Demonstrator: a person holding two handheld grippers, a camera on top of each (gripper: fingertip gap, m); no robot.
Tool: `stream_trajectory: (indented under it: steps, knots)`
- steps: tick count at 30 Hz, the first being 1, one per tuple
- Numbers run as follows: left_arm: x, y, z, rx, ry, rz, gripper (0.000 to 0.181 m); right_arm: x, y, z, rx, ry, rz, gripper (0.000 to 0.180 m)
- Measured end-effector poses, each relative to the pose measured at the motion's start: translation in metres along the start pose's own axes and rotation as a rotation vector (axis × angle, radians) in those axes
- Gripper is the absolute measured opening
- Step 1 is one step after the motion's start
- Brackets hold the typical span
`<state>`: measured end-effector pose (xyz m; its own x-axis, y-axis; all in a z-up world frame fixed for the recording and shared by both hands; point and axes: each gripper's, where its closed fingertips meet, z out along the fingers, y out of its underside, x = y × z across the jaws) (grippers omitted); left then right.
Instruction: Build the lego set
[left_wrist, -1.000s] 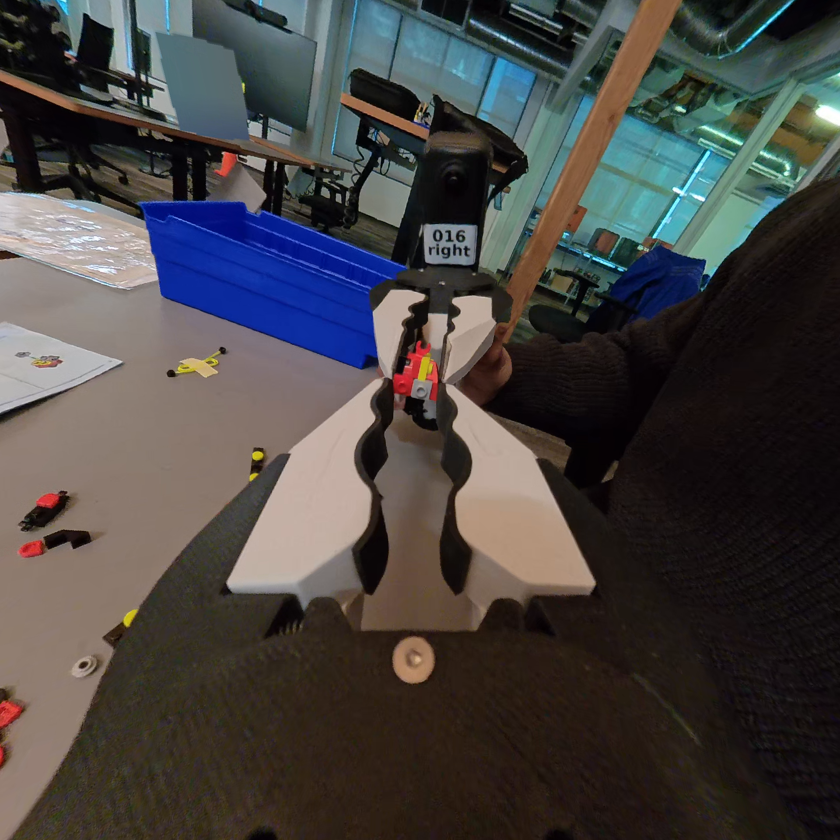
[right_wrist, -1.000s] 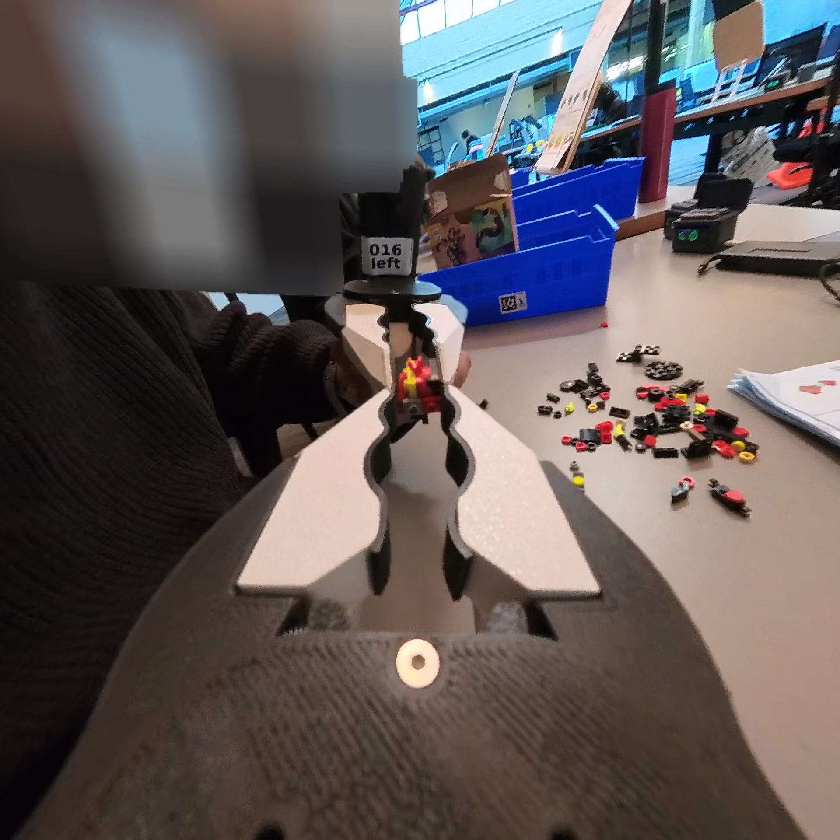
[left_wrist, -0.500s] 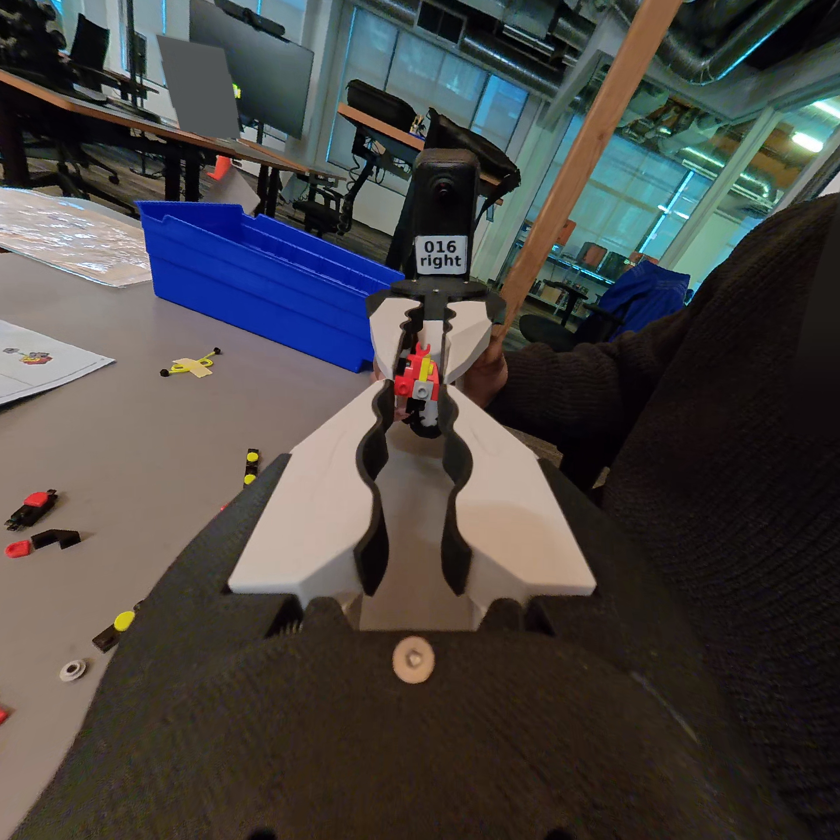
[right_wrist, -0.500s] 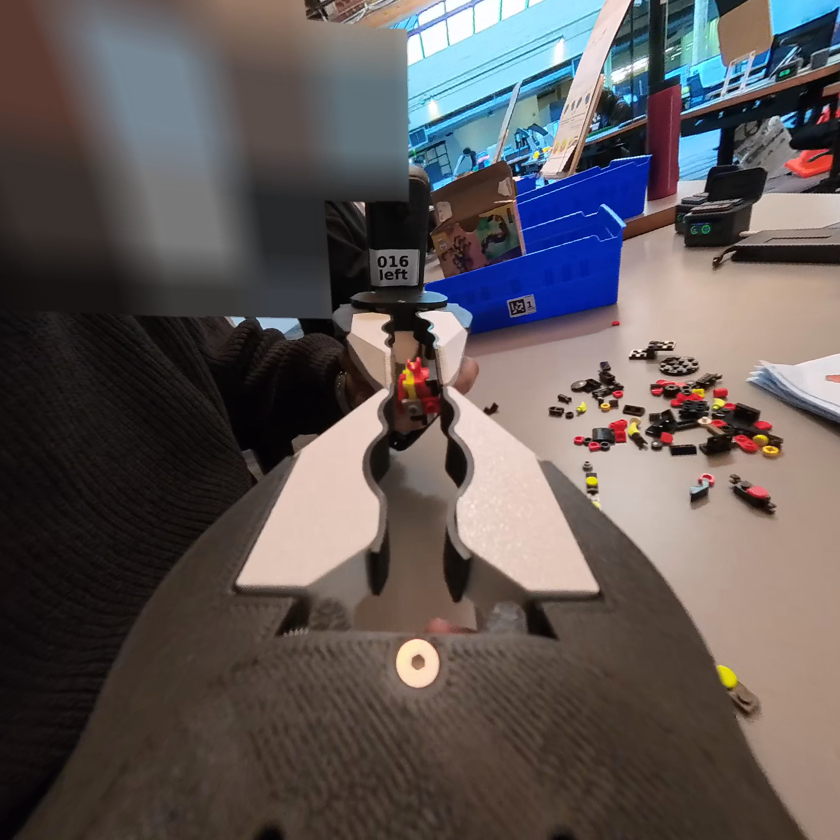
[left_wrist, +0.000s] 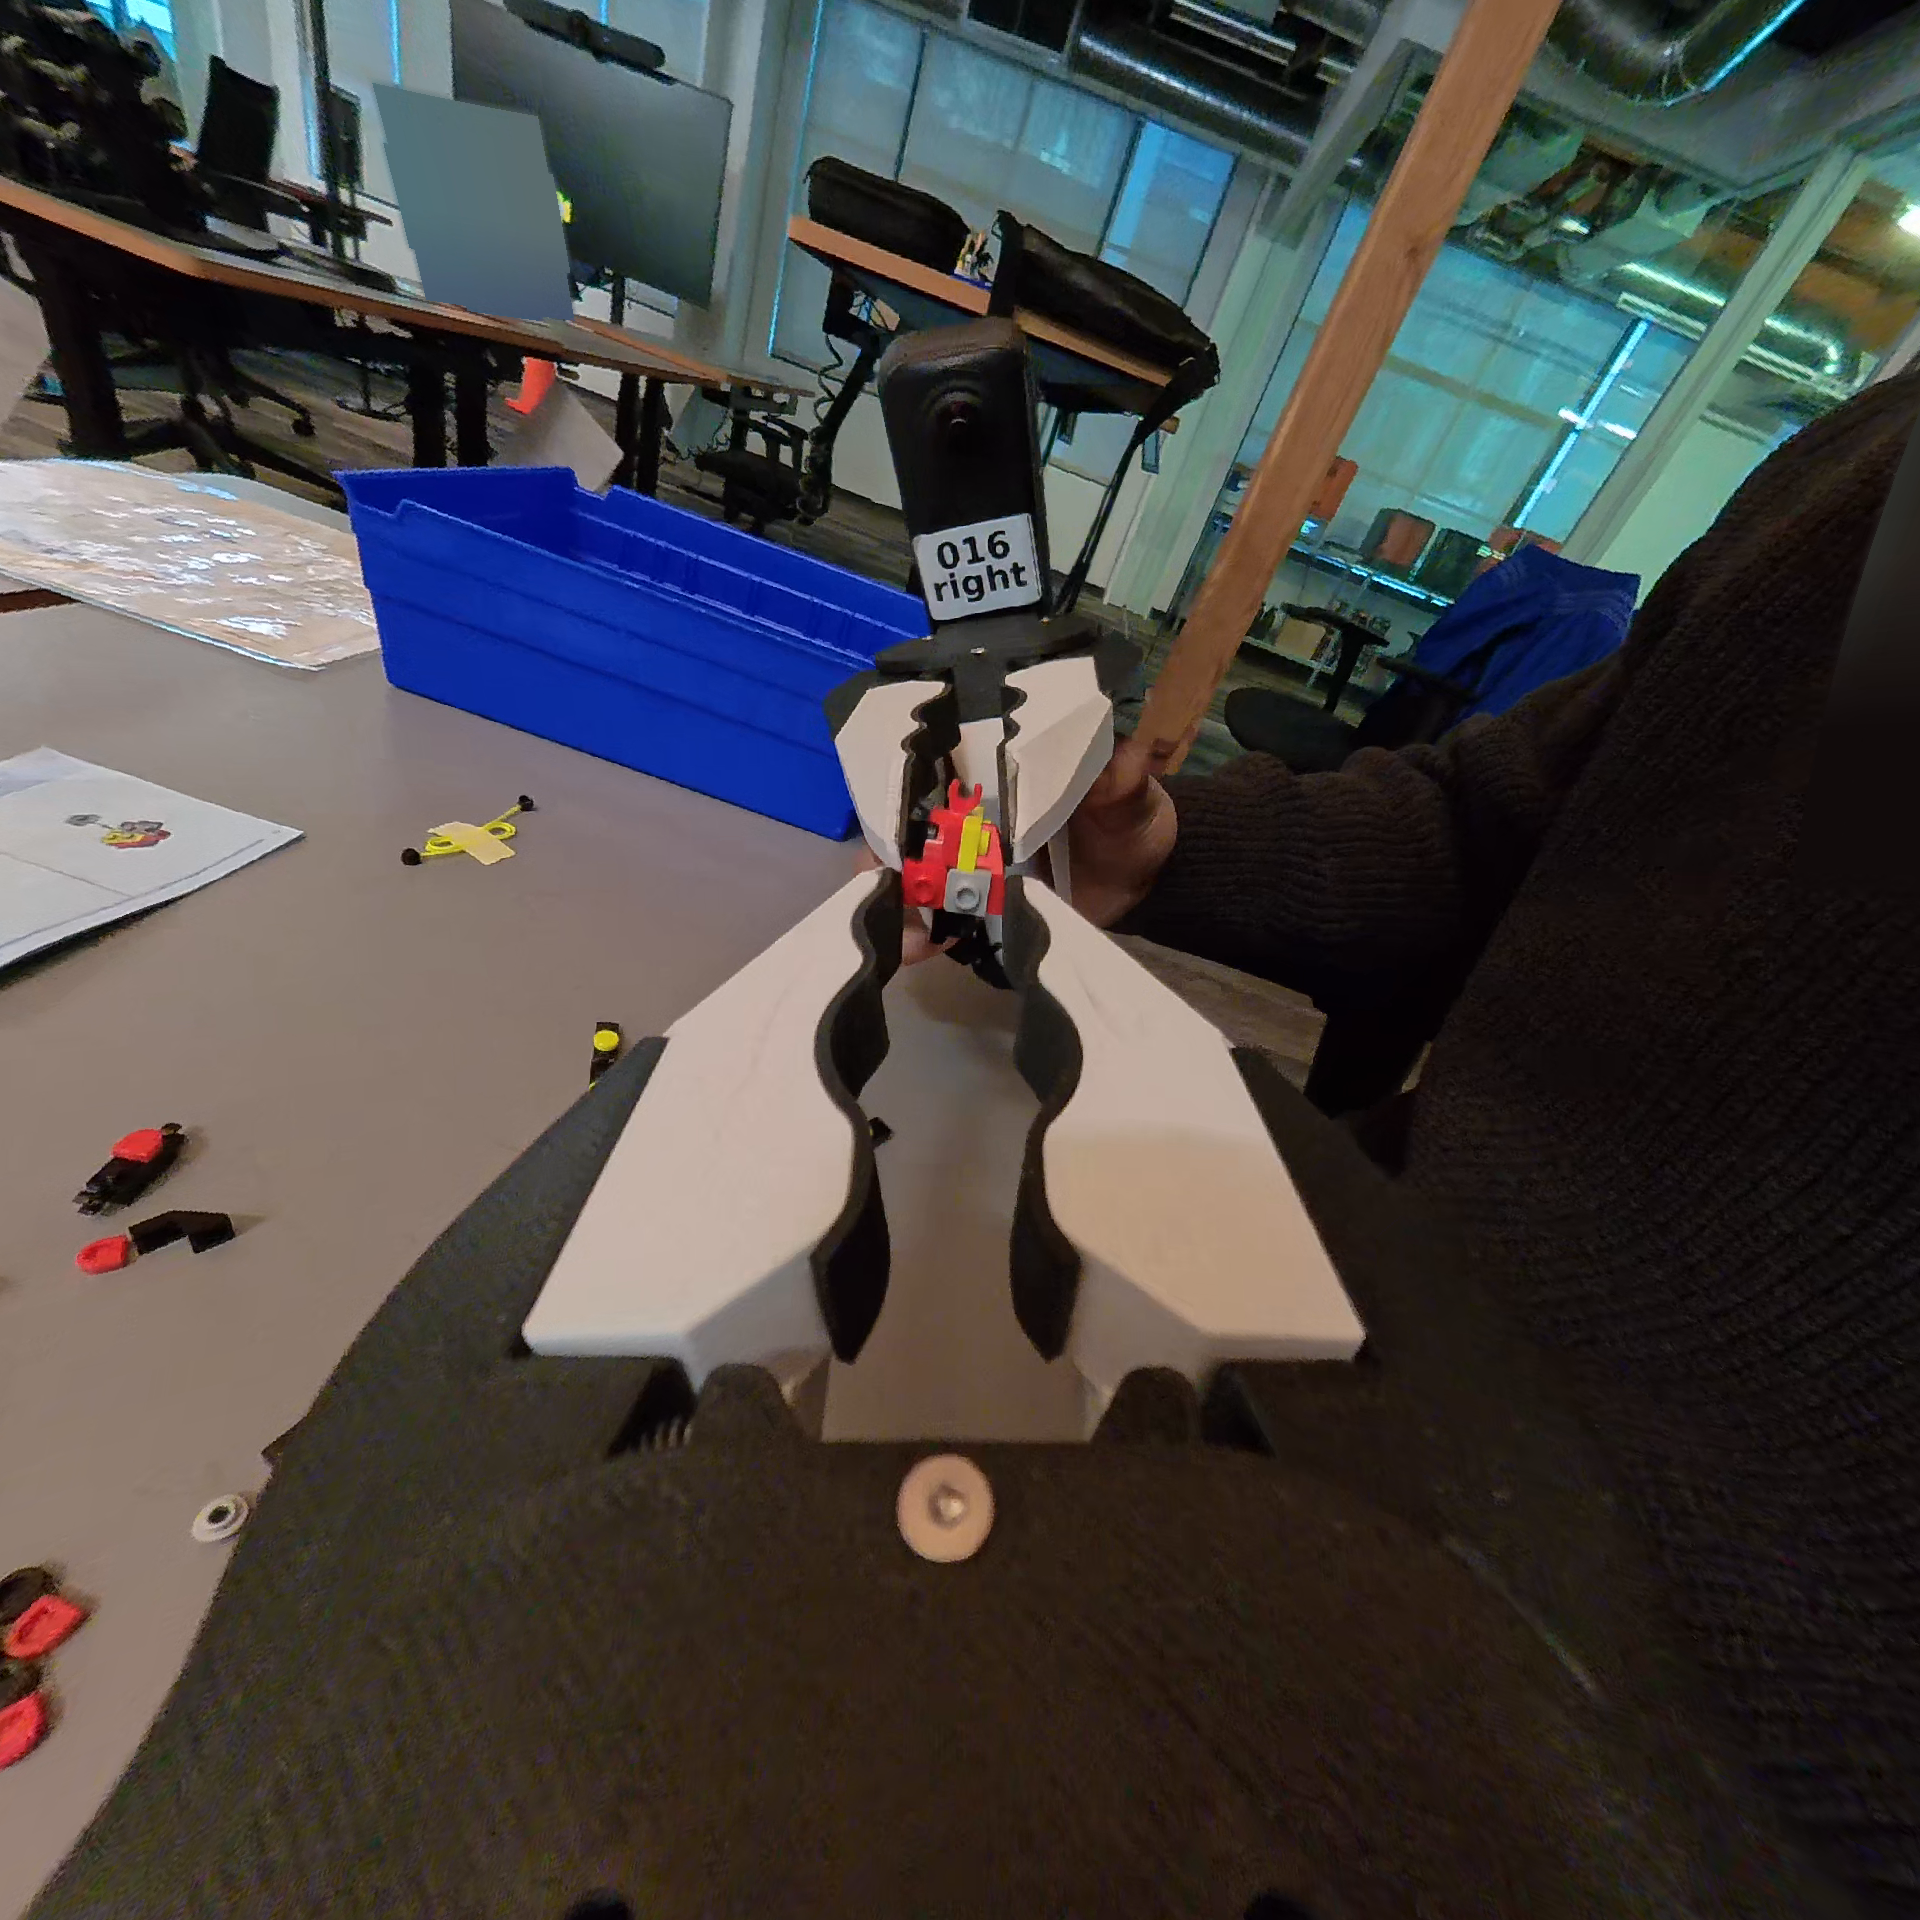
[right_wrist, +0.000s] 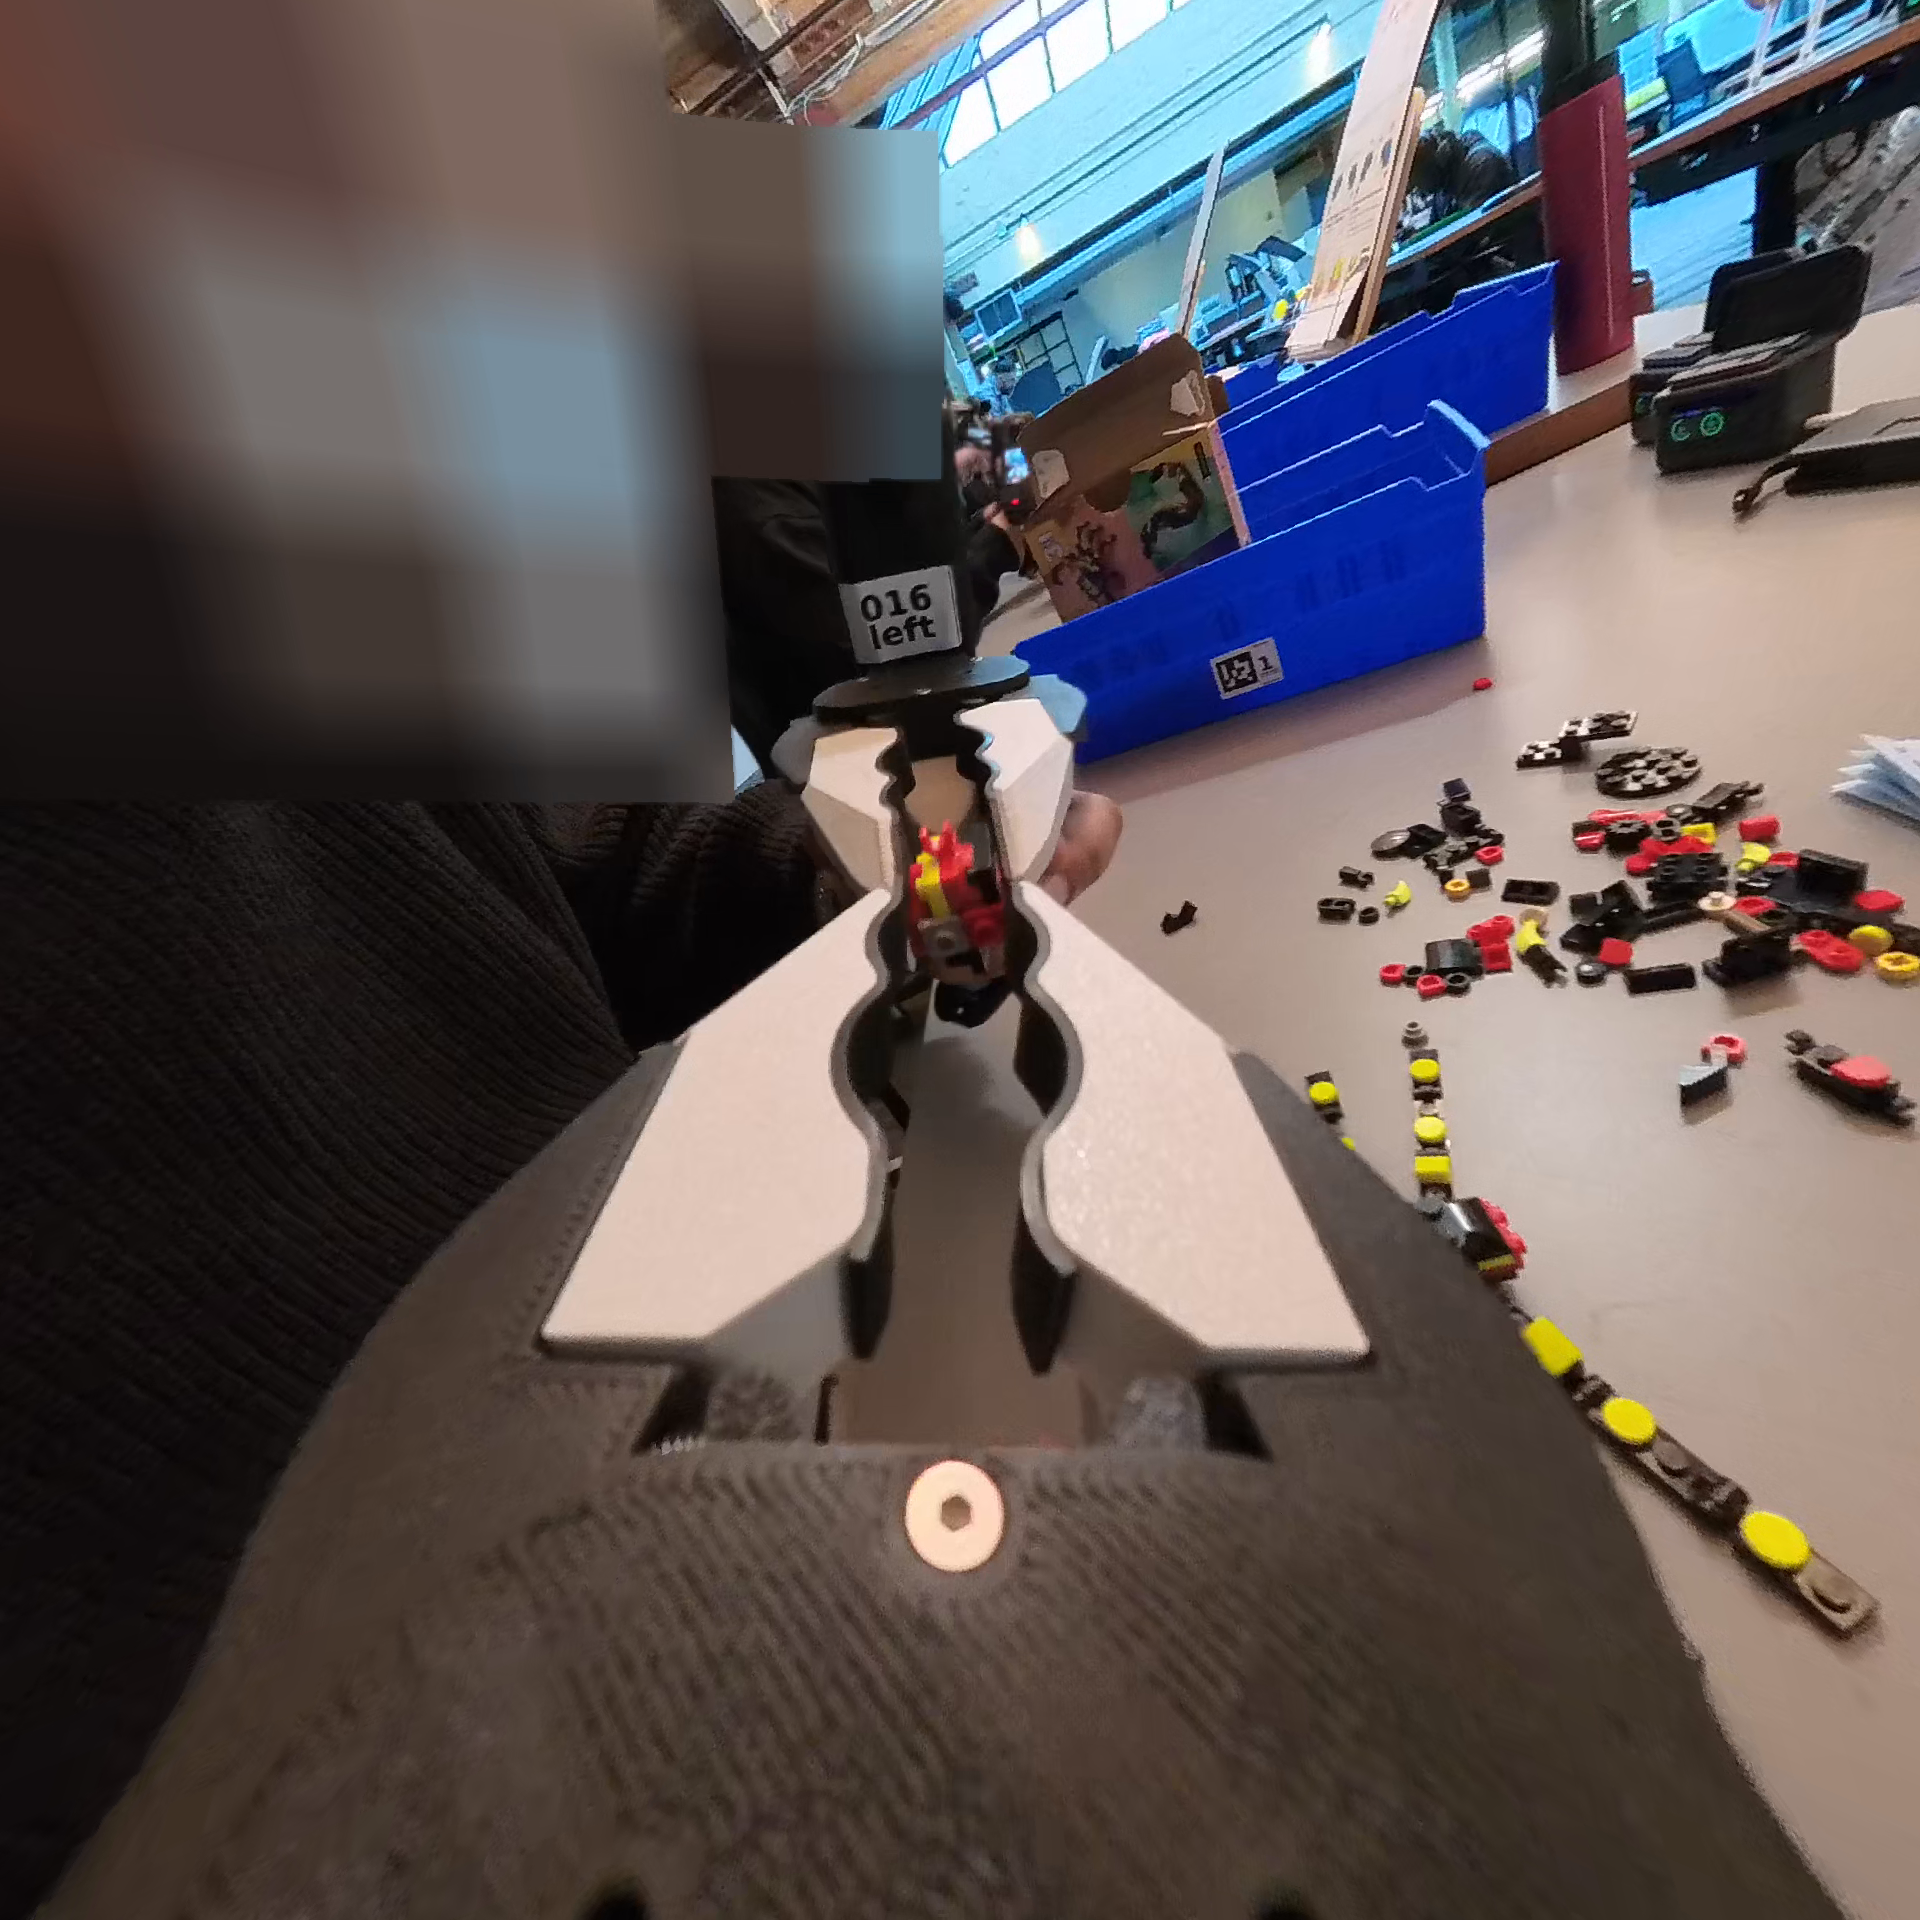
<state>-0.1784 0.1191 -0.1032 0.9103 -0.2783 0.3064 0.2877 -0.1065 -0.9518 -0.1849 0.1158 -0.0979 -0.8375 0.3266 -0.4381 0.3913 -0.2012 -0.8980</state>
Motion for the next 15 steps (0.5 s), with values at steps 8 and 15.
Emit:
stream_trajectory:
  steps: [8,15]
  knots:
    - [-0.0002,0.0027,0.0001,0.006,0.019,-0.020,0.017,0.0019,0.0028,-0.0001,-0.037,0.018,0.013,0.015]
    - [-0.0060,0.0069,0.0008,-0.028,-0.024,0.006,0.017,0.0078,0.0064,0.0020,-0.048,0.068,-0.040,0.020]
